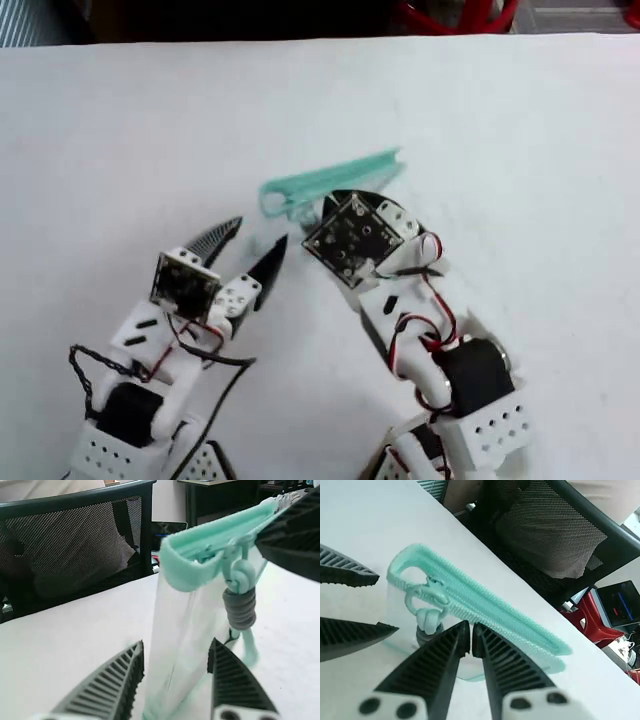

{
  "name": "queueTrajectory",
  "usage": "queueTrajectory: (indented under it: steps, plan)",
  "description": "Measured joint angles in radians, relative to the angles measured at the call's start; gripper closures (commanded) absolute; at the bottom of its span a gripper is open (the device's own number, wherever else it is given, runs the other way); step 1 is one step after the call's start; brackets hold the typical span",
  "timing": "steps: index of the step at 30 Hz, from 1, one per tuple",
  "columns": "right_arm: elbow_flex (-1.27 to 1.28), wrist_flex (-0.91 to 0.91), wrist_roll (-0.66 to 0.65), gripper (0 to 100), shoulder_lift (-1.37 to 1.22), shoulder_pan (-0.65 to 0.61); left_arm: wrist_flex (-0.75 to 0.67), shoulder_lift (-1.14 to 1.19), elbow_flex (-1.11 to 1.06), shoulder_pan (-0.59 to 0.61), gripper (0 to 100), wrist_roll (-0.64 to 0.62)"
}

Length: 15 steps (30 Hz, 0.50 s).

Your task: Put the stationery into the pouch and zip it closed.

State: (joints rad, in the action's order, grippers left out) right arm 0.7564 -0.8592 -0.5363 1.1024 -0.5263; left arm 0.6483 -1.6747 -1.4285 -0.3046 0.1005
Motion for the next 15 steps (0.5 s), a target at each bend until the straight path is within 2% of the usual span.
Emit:
queueTrajectory:
  steps: [4, 9, 15]
  plan:
    - [0.0, 0.0, 0.0, 97.9, -0.003, -0.003, -0.081, 0.026, -0.011, -0.021, 79, 0.0]
    - [0.0, -0.055, 0.0, 97.9, 0.048, -0.005, -0.117, 0.069, -0.037, -0.031, 79, 0.0]
    - [0.0, -0.103, 0.0, 97.9, 0.097, -0.005, -0.17, 0.071, -0.044, 0.031, 79, 0.009]
